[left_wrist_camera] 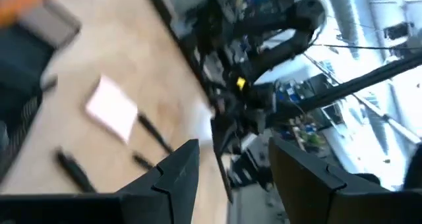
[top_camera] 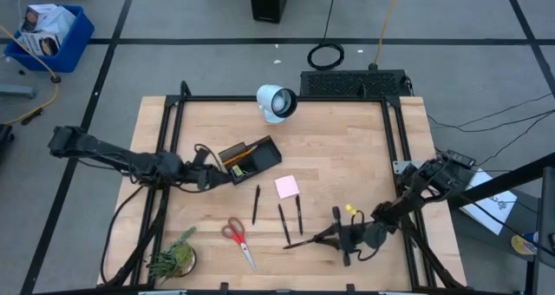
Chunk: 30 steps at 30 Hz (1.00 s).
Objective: Pick and place office supplies into organizer
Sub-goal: Put the black pen into the black desk organizer
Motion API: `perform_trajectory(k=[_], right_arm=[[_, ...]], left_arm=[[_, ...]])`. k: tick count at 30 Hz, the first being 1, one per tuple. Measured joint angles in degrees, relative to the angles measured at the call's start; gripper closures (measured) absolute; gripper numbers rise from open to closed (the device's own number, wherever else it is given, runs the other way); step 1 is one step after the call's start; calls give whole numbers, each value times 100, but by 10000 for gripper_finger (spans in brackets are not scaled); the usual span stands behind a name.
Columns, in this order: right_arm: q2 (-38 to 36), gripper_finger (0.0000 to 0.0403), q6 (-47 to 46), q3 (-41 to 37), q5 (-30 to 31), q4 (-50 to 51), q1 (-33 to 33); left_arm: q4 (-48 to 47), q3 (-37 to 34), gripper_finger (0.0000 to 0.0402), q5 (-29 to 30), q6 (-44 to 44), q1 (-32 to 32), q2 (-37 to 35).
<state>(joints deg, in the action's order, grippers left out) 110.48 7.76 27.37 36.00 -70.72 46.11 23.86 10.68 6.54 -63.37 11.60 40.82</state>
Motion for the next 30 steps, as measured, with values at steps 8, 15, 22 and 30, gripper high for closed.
perform_trajectory(k=[8,15,22,30], right_arm=[[-8,358,1766,720,-1,196,-505],[-10,358,2246,1310,-96,1172,-1087],[-10,358,3223,1484,-318,1235,-1474],[-9,358,4384,1932,-619,1242,-1916]], left_arm=[[75,0,215,-843,-1446,5,787],[1215,2,215,-941,-1881,215,1203],[1316,2,215,-838,-2448,496,1498],[1379,2,215,-437,-2723,857,1820]])
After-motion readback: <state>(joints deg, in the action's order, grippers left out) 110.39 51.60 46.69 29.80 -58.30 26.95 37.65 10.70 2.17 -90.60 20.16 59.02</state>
